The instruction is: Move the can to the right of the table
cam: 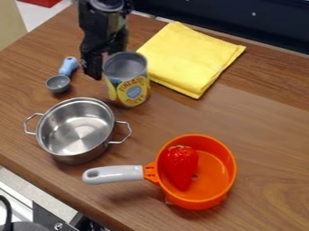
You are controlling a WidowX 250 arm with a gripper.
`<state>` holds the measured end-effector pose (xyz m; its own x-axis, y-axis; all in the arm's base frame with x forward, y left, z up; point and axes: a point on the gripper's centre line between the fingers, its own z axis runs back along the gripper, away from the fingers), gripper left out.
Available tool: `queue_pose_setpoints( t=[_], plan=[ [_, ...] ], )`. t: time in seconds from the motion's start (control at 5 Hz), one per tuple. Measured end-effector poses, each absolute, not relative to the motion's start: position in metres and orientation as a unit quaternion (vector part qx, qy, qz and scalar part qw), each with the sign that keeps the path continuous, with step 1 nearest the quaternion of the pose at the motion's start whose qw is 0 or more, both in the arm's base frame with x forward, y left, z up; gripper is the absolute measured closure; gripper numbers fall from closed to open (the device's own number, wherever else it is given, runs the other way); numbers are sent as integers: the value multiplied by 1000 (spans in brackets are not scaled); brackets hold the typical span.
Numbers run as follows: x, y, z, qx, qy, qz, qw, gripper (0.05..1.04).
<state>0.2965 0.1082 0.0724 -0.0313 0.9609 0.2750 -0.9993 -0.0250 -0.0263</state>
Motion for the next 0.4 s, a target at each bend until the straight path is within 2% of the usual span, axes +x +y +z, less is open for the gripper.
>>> queue_pose_setpoints(
  t=[0.4],
  plan=[
    [298, 72, 77, 89, -103, 714, 687, 83]
  ],
)
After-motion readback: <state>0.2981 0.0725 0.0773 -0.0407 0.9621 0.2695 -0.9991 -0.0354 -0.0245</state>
